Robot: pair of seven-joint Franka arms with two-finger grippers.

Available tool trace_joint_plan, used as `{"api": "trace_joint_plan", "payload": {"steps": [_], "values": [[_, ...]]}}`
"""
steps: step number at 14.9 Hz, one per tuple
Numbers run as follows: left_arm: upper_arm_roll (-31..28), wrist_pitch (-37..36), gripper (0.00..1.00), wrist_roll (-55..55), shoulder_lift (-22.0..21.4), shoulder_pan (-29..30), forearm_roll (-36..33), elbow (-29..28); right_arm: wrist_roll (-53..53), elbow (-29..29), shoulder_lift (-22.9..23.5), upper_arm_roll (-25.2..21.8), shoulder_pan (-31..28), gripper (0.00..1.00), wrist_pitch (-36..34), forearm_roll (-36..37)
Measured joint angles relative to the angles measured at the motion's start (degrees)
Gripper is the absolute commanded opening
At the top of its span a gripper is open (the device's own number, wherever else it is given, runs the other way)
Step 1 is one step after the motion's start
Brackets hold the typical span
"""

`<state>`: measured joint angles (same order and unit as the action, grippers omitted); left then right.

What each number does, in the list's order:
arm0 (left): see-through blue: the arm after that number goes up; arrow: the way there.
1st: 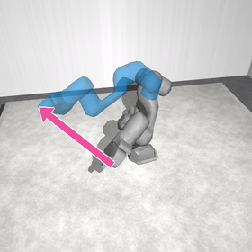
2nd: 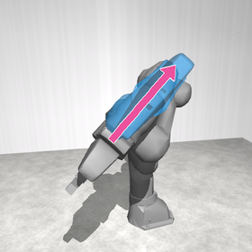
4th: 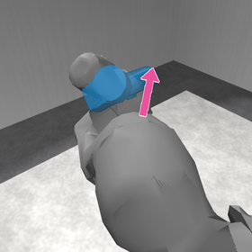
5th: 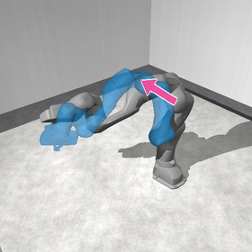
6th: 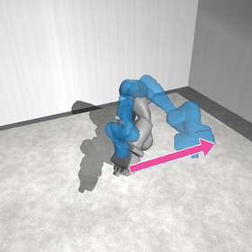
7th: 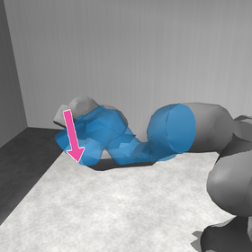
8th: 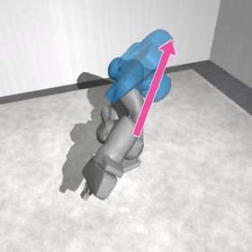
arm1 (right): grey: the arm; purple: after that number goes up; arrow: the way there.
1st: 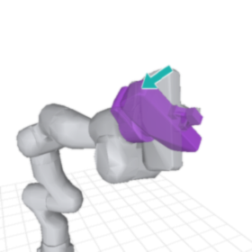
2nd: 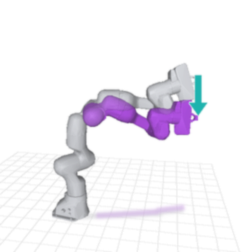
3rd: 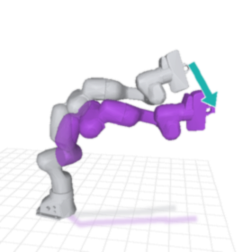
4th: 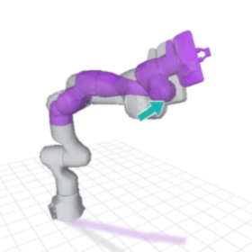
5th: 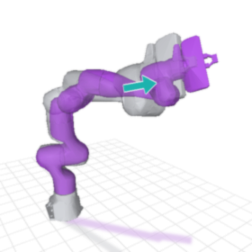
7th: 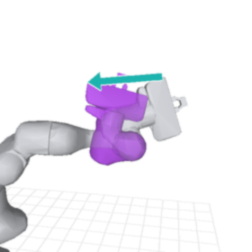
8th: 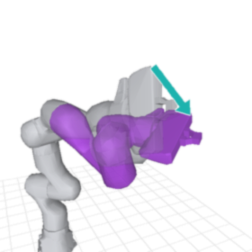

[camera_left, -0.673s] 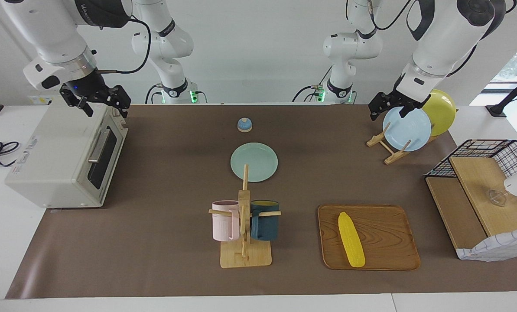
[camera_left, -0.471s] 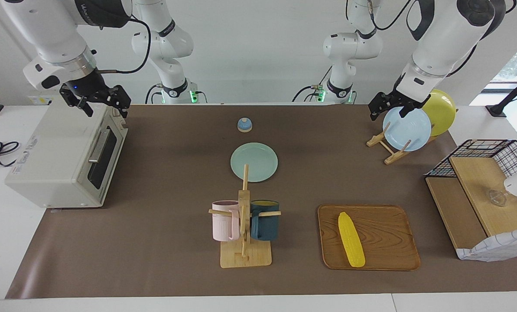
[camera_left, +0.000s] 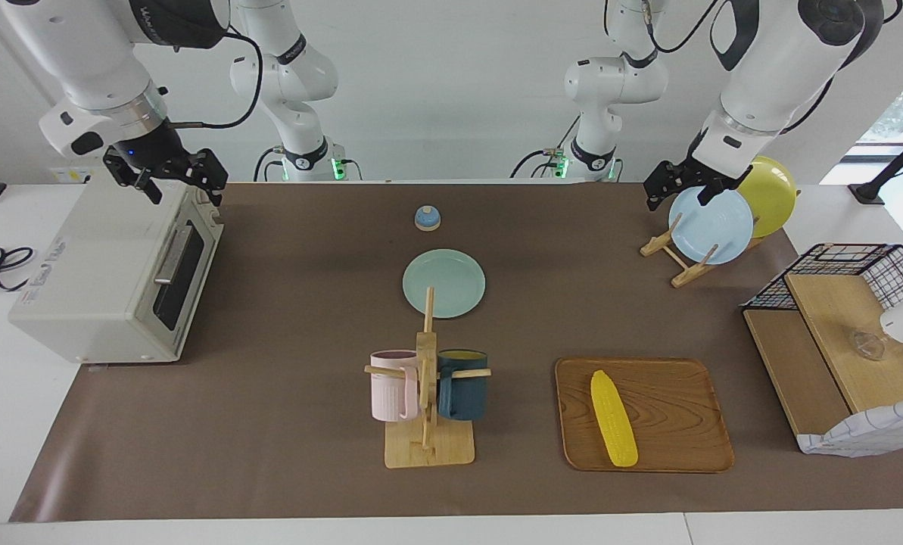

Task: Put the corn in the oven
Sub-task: 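Reach the left gripper to the yellow corn on the wooden tray and grasp it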

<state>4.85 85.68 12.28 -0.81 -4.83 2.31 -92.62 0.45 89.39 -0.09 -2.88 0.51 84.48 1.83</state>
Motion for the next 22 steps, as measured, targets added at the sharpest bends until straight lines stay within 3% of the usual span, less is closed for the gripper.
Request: {"api": "trace_joint_plan", "payload": {"steps": [2,3,4,5,6,10,13,19,22], "values": [[0.0,0.58,1.0,0.09,0.0,0.0,0.0,0.0,0.0,0.01,0.0,-0.05,-0.09,1.0,-0.13,0.0],[0.0,1.22,1.0,0.13,0.0,0.0,0.0,-0.01,0.0,0.01,0.0,-0.05,-0.09,0.81,-0.38,0.0],[-0.01,1.82,1.0,0.17,0.02,0.0,0.0,-0.02,0.0,0.04,-0.01,-0.05,-0.1,0.34,-0.52,0.0],[-0.01,2.45,1.0,0.18,0.1,0.01,0.0,-0.06,0.0,0.1,-0.01,-0.05,-0.1,0.1,-0.52,0.0],[-0.01,3.12,1.0,0.19,0.29,0.01,0.0,-0.12,-0.11,0.37,-0.05,-0.05,-0.09,0.0,-0.52,0.0],[0.16,8.92,1.0,0.2,4.19,0.0,0.27,-0.65,-6.72,8.42,-2.63,-0.15,-1.09,0.0,6.7,-0.01],[0.25,13.72,1.0,0.19,12.36,-0.04,1.53,1.03,-9.34,13.37,-4.69,-0.34,-3.17,0.0,9.9,-0.01],[0.79,19.36,1.0,0.26,33.29,-5.03,1.76,17.59,1.64,18.1,-5.55,-0.08,-2.96,0.0,13.26,0.0],[0.67,21.03,1.0,0.03,38.66,-6.66,0.22,22.06,1.76,20.9,-5.47,-0.18,-3.11,0.0,15.93,0.51]]}}
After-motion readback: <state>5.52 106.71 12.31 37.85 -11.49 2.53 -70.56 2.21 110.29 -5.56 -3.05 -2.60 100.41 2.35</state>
